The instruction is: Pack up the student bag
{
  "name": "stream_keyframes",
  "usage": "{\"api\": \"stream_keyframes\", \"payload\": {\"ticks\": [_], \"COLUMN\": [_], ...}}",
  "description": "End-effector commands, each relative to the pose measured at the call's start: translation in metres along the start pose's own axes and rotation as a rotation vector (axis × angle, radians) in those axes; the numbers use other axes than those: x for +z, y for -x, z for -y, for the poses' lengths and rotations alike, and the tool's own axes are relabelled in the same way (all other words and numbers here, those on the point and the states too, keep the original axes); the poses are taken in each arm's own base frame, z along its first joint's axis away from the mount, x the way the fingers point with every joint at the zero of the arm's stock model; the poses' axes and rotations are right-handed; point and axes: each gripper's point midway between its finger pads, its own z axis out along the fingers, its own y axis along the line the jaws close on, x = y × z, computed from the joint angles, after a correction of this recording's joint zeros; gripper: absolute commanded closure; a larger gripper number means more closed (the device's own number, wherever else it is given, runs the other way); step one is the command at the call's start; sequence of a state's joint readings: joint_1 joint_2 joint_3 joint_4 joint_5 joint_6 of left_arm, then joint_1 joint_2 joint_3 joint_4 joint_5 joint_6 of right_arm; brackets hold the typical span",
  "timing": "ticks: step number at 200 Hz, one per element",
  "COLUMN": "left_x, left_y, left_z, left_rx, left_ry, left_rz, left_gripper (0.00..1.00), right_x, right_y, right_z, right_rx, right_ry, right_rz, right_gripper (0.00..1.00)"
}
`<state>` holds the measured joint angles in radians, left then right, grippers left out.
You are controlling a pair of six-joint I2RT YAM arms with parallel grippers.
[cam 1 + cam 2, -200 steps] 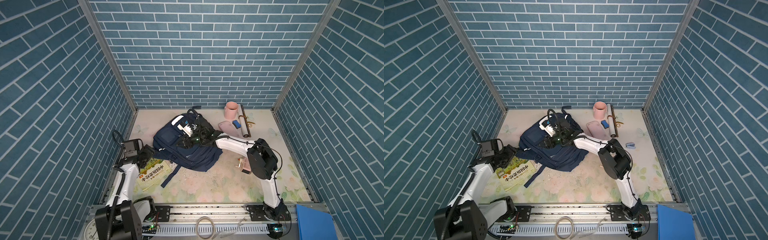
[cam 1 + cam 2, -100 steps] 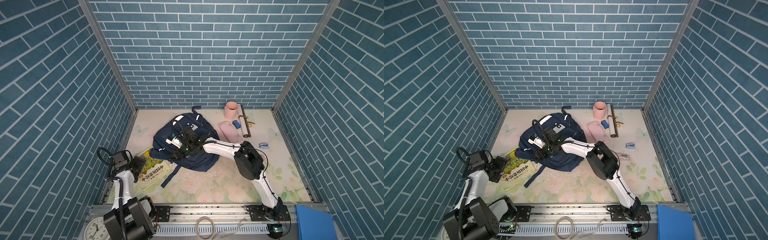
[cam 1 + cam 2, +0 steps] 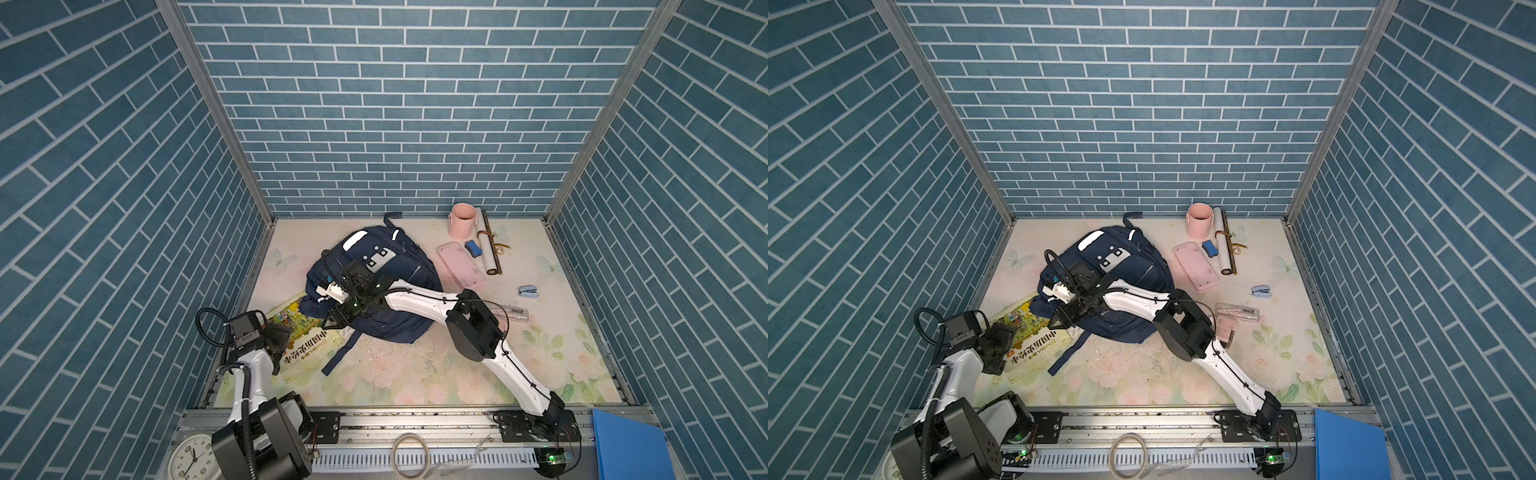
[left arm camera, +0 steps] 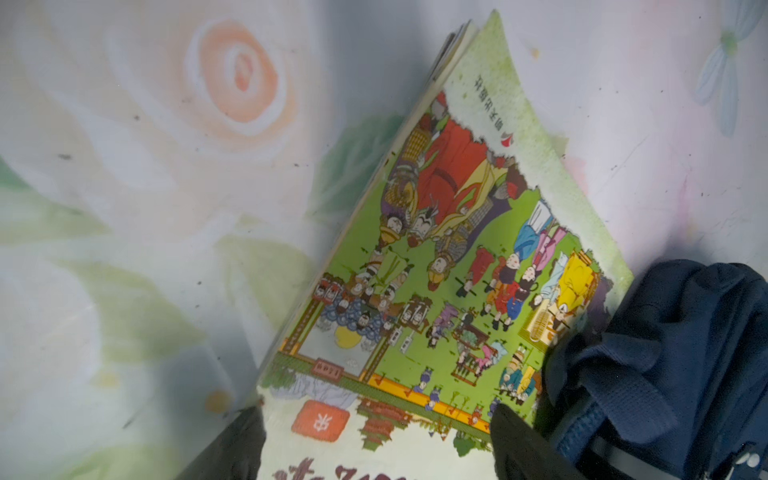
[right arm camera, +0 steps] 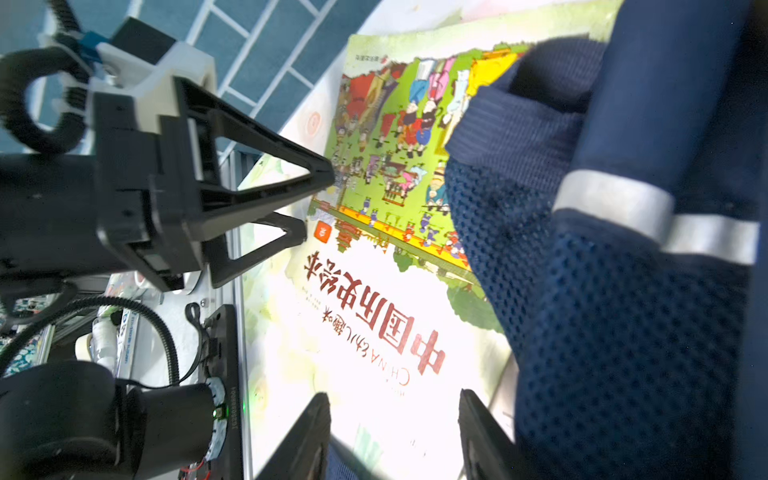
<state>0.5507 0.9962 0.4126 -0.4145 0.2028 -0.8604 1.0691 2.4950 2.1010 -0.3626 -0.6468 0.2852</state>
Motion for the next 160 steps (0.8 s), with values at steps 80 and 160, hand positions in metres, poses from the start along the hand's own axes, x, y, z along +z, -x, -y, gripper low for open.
{"api": "stream_keyframes", "payload": {"ticks": [80,160], "left_x": [0.007,0.012], "left_y": [-0.001,-0.009], "left_z": [-0.019,-0.024], "left_rx": [-0.023,-0.034], "left_ry": [0.074,0.079], "left_rz": [-0.003,-0.030], "left_gripper": [0.14,0.14], "right_x": [0.038,0.047], "right_y": [-0.031,-0.046], "right_z": [0.049,0.066], "right_rx": [0.055,0.109], "right_ry": [-0.132,-0.205], "right_rz": [-0.051,-0.060], "right_gripper": [0.43,0.43]}}
